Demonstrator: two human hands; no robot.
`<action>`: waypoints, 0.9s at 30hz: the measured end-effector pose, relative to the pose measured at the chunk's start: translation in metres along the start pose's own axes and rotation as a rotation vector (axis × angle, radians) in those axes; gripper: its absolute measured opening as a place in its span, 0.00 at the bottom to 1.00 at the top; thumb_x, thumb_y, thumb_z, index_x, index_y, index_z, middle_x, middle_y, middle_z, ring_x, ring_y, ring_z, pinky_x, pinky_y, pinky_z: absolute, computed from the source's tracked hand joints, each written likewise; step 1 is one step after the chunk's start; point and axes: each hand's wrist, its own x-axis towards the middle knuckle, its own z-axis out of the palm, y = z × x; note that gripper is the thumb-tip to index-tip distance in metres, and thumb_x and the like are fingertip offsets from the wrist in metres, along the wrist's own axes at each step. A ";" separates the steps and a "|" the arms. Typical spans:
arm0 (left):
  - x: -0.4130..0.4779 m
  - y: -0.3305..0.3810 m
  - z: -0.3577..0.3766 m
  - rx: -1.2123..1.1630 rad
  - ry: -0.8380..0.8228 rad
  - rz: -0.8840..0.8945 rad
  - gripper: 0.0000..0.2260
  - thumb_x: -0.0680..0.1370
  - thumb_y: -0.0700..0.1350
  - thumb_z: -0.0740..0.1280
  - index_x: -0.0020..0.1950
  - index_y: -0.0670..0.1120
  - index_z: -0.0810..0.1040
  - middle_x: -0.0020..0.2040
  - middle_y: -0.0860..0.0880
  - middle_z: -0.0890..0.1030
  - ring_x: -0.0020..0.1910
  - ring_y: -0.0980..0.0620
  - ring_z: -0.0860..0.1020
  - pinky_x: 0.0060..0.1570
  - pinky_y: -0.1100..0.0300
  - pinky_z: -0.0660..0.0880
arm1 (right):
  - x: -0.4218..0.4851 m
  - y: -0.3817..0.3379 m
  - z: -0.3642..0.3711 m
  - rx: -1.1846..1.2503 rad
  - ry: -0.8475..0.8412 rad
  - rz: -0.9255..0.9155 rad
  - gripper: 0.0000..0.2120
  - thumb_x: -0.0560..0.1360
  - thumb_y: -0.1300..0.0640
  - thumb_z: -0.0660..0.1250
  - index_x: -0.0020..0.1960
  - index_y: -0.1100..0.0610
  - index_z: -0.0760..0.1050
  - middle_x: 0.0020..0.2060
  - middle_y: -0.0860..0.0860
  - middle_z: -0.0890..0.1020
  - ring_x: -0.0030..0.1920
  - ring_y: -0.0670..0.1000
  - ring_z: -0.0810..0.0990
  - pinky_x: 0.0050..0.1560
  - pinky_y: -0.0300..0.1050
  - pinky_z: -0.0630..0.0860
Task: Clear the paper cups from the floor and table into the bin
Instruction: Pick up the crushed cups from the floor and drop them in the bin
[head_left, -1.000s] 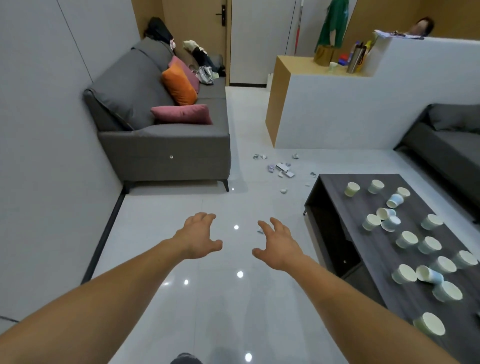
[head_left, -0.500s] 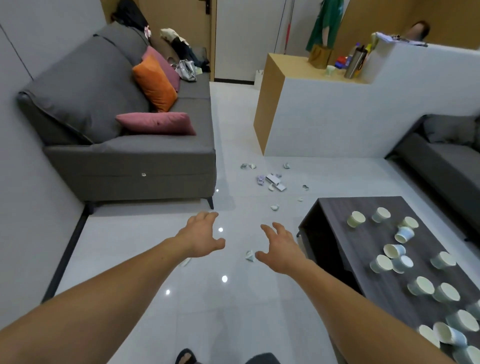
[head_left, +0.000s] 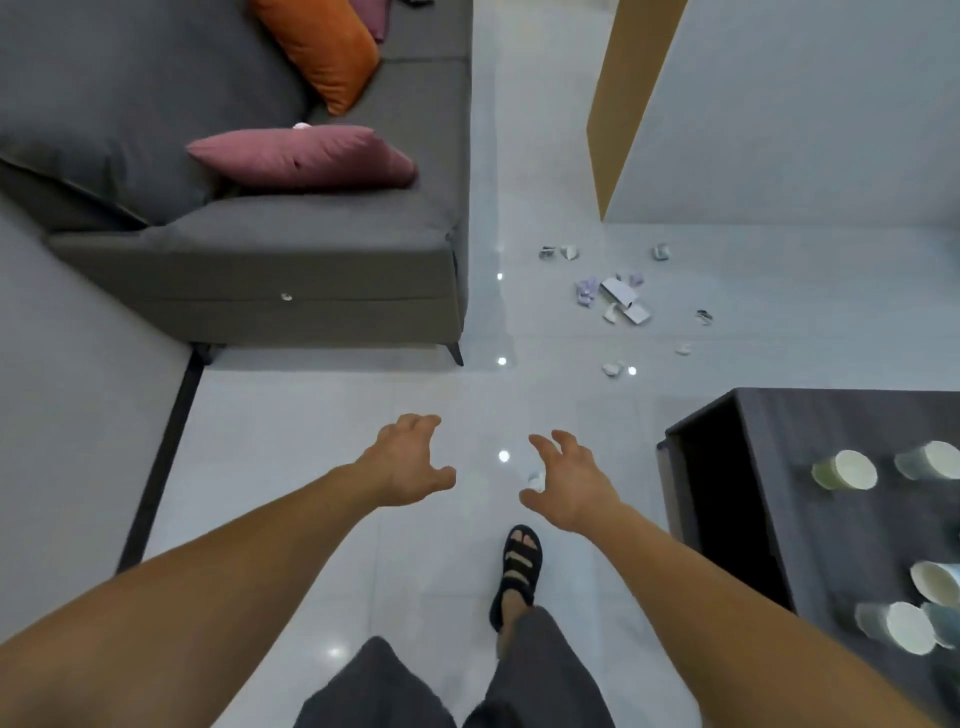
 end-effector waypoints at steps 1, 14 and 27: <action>0.020 0.005 0.004 -0.013 -0.027 -0.012 0.36 0.75 0.56 0.67 0.77 0.49 0.54 0.77 0.48 0.56 0.74 0.45 0.58 0.69 0.50 0.63 | 0.018 0.012 0.000 0.005 -0.024 0.016 0.37 0.77 0.46 0.65 0.79 0.49 0.50 0.78 0.53 0.50 0.75 0.56 0.54 0.70 0.54 0.66; 0.327 -0.063 0.213 -0.062 -0.230 -0.088 0.35 0.76 0.57 0.65 0.78 0.50 0.54 0.77 0.49 0.55 0.74 0.48 0.58 0.71 0.52 0.62 | 0.302 0.174 0.191 0.016 -0.164 0.172 0.36 0.77 0.48 0.65 0.79 0.48 0.50 0.77 0.50 0.50 0.74 0.54 0.56 0.67 0.51 0.68; 0.498 -0.155 0.452 -0.153 -0.248 -0.030 0.34 0.74 0.56 0.67 0.76 0.50 0.57 0.75 0.48 0.61 0.71 0.46 0.64 0.64 0.54 0.64 | 0.471 0.289 0.436 -0.238 -0.012 0.086 0.31 0.74 0.57 0.67 0.74 0.51 0.60 0.73 0.56 0.57 0.66 0.62 0.62 0.46 0.54 0.75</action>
